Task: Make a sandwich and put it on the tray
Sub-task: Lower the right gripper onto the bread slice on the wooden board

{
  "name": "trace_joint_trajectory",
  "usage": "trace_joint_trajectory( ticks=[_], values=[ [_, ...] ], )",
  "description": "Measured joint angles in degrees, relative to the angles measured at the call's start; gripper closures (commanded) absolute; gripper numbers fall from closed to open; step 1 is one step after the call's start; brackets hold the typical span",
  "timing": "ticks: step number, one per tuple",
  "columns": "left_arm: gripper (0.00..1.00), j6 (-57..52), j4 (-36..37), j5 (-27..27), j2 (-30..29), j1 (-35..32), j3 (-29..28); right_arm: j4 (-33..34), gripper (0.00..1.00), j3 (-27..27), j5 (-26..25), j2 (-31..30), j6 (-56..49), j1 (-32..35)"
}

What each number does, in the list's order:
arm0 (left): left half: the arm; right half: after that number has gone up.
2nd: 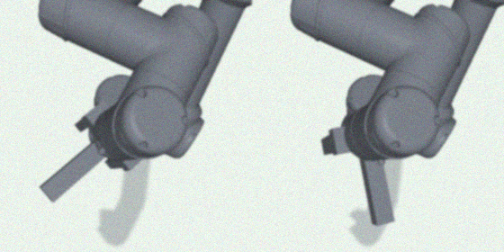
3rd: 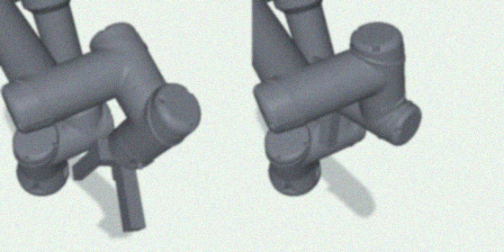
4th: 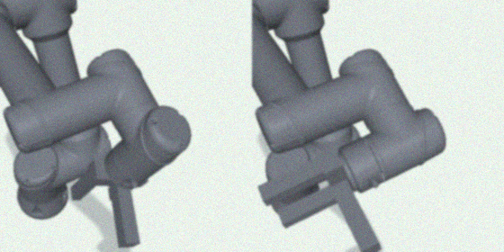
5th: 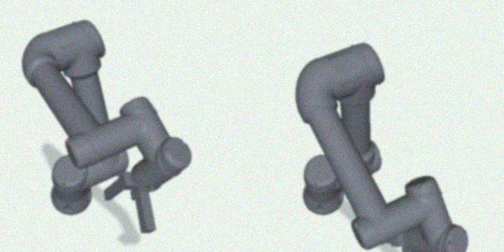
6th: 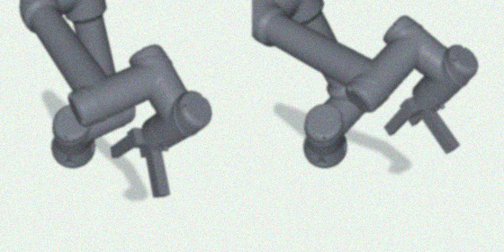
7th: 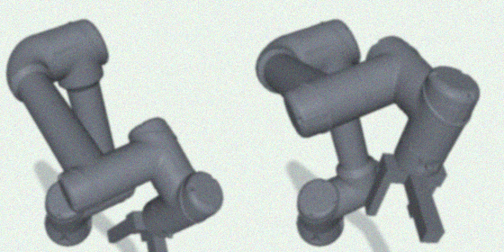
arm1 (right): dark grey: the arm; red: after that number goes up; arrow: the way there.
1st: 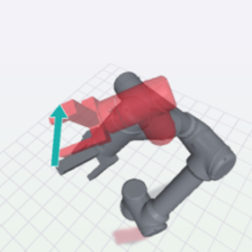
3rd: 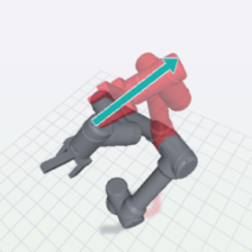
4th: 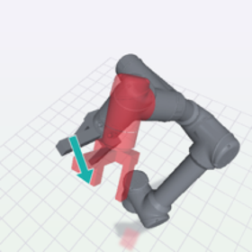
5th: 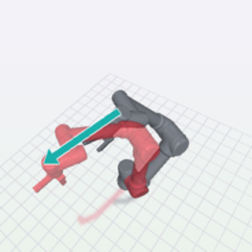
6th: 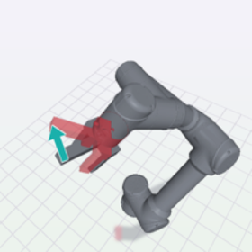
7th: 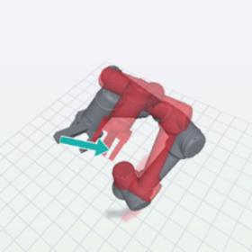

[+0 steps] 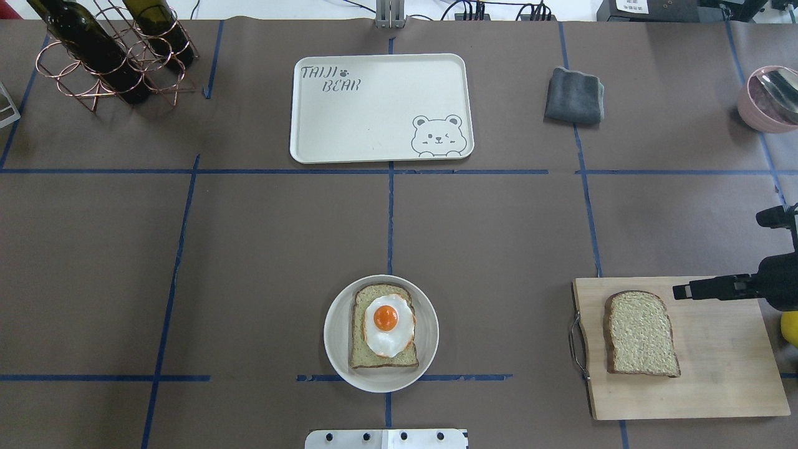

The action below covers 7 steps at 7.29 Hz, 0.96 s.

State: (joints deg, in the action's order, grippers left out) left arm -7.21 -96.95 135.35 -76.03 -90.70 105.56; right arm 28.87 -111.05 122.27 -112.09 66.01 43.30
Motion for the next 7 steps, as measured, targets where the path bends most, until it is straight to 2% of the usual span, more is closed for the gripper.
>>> trace_joint_trajectory(
  ticks=[1, 2, 4, 7],
  values=[
    [0.0, 0.0, -0.05, 0.0, 0.0, 0.0, 0.0, -0.33, 0.05, -1.25, -3.12, -1.12, 3.63, -3.07],
    [0.0, 0.0, -0.09, 0.0, 0.0, 0.0, 0.0, -0.45, 0.17, -1.73, -7.21, -1.59, 6.89, -6.45],
    [0.0, 0.0, -0.1, 0.0, 0.0, 0.0, 0.05, -0.49, 0.29, -1.84, -15.28, -2.73, 10.89, -13.82],
    [0.0, 0.0, -0.1, 0.0, 0.0, 0.0, 0.03, -0.48, 0.3, -1.63, -17.67, -4.65, 11.57, -18.4]
  ],
)
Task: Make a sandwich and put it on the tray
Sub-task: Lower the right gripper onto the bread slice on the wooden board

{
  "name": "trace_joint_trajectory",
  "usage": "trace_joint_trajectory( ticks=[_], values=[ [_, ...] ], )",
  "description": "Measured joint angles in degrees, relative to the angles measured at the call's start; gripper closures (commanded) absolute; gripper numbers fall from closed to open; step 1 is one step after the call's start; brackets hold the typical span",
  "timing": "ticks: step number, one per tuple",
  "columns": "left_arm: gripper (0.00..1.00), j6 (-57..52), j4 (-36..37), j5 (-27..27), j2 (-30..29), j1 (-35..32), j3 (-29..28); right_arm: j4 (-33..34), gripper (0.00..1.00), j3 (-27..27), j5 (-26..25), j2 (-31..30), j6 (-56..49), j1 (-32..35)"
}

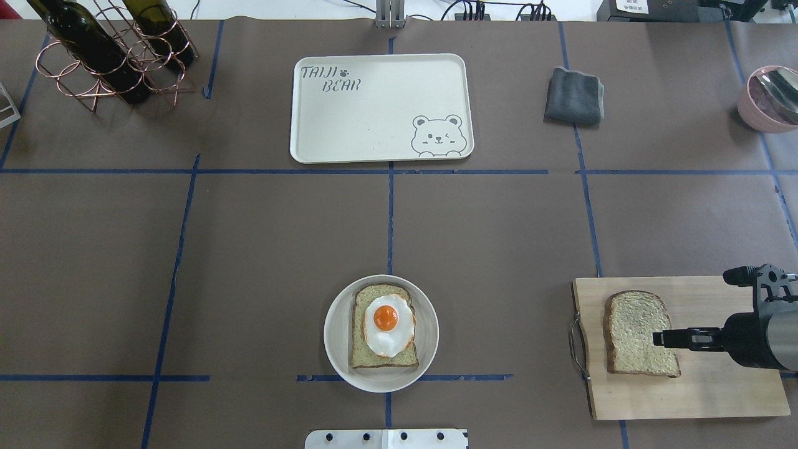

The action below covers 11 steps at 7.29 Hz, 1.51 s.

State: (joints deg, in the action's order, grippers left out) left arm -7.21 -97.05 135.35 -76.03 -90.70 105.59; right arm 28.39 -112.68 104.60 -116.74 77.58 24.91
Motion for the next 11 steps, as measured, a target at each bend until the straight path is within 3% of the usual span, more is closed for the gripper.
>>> trace_joint_trajectory(
  ticks=[3, 5, 9, 10, 11],
  values=[
    [0.0, 0.0, -0.12, 0.0, 0.0, 0.0, 0.05, -0.02, 0.33, 0.31, -0.15, -0.95, 0.16, -2.37],
    [0.0, 0.0, -0.21, 0.0, 0.0, 0.0, 0.05, -0.02, 0.51, 0.49, -0.18, -0.92, 0.2, -3.02],
    [0.0, 0.0, -0.25, 0.0, -0.06, 0.04, -0.02, -0.02, 0.49, 0.64, -0.19, -0.6, 0.17, -3.44],
    [0.0, 0.0, -0.25, 0.0, -0.07, 0.02, -0.02, -0.01, 0.63, 0.7, -0.19, -0.63, 0.14, -3.46],
    [0.0, 0.0, -0.25, 0.0, -0.08, 0.0, 0.02, 0.0, 0.9, 0.82, -0.21, -0.73, 0.12, -3.46]
  ],
)
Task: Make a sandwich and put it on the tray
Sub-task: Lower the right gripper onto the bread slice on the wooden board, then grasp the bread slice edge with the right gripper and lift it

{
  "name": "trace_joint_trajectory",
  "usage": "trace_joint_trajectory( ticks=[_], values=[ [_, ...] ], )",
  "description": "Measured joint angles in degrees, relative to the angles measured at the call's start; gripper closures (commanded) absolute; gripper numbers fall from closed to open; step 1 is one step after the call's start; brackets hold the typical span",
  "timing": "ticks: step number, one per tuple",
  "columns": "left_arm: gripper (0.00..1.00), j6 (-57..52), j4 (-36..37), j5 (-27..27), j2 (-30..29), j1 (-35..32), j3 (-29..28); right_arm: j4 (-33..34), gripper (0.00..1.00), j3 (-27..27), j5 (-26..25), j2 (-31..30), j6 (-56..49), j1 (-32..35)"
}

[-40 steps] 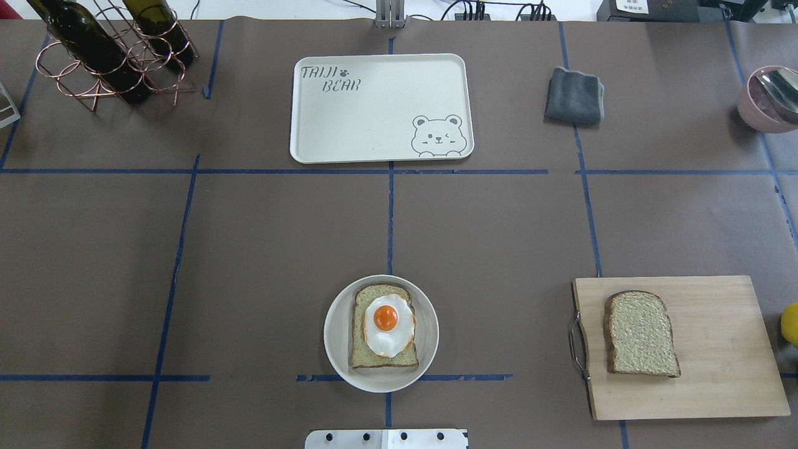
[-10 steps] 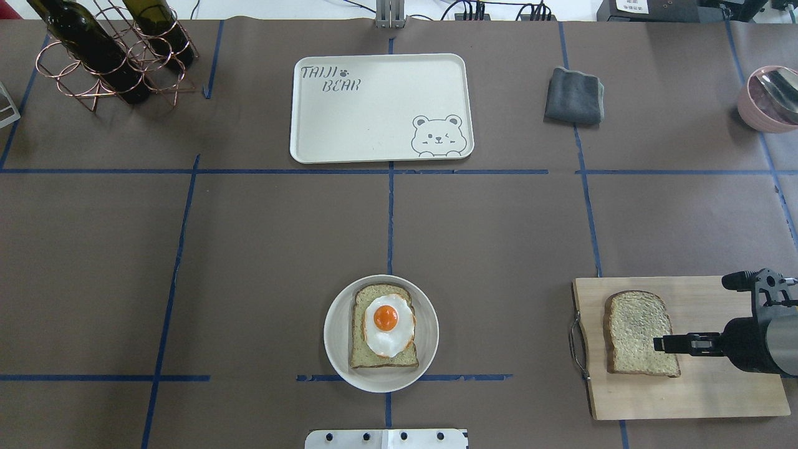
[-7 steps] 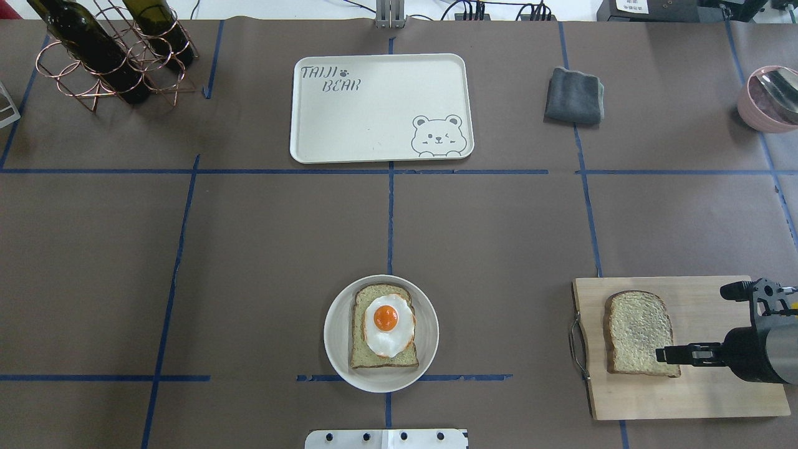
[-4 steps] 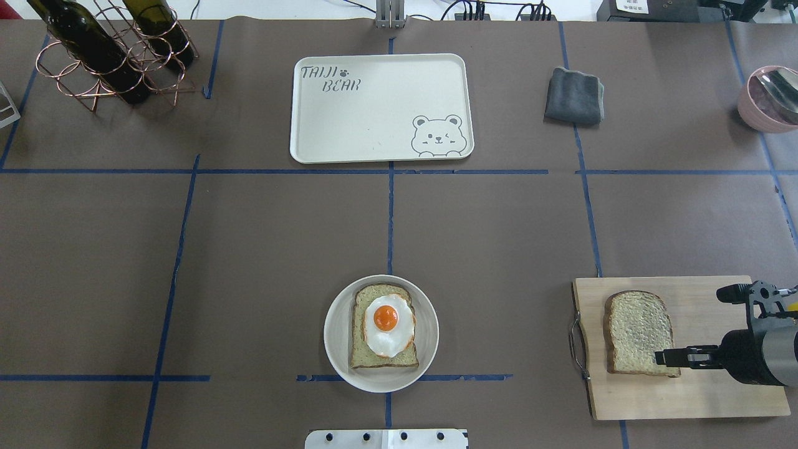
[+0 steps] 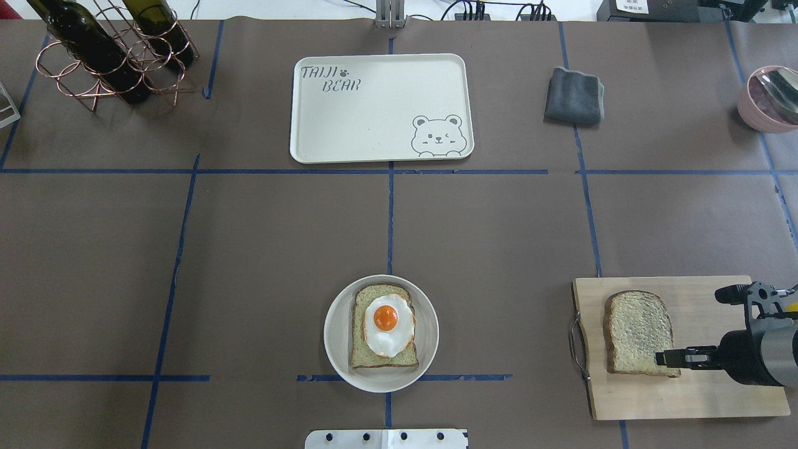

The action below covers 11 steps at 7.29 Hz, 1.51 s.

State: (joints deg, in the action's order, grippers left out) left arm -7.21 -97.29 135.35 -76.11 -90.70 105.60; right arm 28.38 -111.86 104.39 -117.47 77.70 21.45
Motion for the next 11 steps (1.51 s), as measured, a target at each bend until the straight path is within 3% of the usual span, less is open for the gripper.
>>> trace_joint_trajectory(
  ticks=[1, 6, 11],
  values=[
    [0.0, 0.0, 0.0, 0.02, 0.0, 0.01, 0.03, -0.01, 1.0, 0.13, -0.02, -0.07, 0.0, 0.0],
    [0.0, 0.0, 0.02, 0.0, -0.13, 0.0, 0.04, -0.08, 1.0, -0.32, -0.05, 0.21, -0.76, 0.04],
    [0.0, 0.0, 0.09, 0.0, -0.12, 0.0, 0.04, -0.34, 1.0, -6.08, 0.33, 1.98, -0.32, 2.72]
  ],
)
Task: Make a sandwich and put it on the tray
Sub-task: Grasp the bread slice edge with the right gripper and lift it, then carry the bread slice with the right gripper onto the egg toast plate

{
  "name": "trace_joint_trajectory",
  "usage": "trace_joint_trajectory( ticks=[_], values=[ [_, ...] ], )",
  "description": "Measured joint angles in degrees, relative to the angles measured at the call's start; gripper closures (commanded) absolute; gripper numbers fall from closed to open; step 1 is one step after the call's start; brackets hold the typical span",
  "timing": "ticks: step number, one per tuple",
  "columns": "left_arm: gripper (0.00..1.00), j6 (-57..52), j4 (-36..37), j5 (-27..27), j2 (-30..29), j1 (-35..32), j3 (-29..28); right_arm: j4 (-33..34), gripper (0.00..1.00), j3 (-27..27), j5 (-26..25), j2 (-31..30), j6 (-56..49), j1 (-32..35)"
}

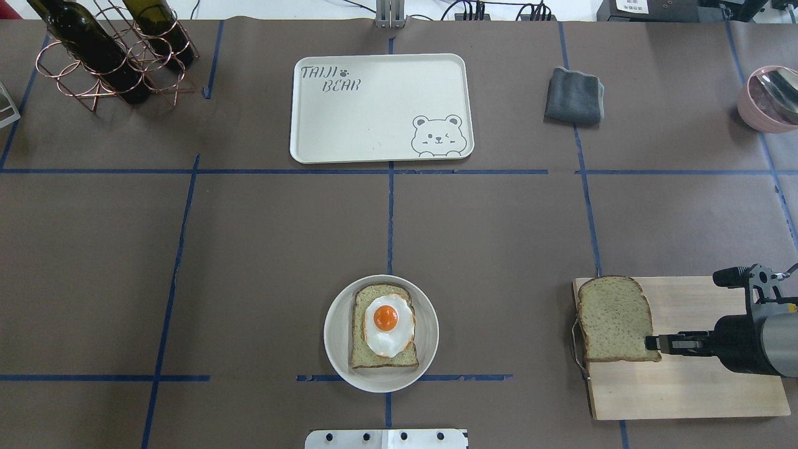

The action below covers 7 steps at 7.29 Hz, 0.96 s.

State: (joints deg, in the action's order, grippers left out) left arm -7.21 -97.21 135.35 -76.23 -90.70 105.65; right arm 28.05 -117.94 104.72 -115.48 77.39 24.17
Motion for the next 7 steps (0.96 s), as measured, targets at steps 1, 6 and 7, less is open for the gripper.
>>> trace_joint_trajectory(
  ticks=[1, 6, 7],
  values=[
    [0.0, 0.0, 0.0, 0.0, -0.01, 0.0, 0.0, -0.01, 1.0, -0.61, 0.03, 2.32, 0.21, 0.36],
    [0.0, 0.0, 0.0, 0.39, -0.06, 0.0, 0.13, 4.97, 1.0, 2.46, -1.12, 23.56, 0.39, -1.26],
    [0.0, 0.0, 0.0, 0.42, -0.06, 0.0, 0.19, 8.42, 1.0, 2.92, -3.47, 27.89, 0.4, -3.39]
  ],
)
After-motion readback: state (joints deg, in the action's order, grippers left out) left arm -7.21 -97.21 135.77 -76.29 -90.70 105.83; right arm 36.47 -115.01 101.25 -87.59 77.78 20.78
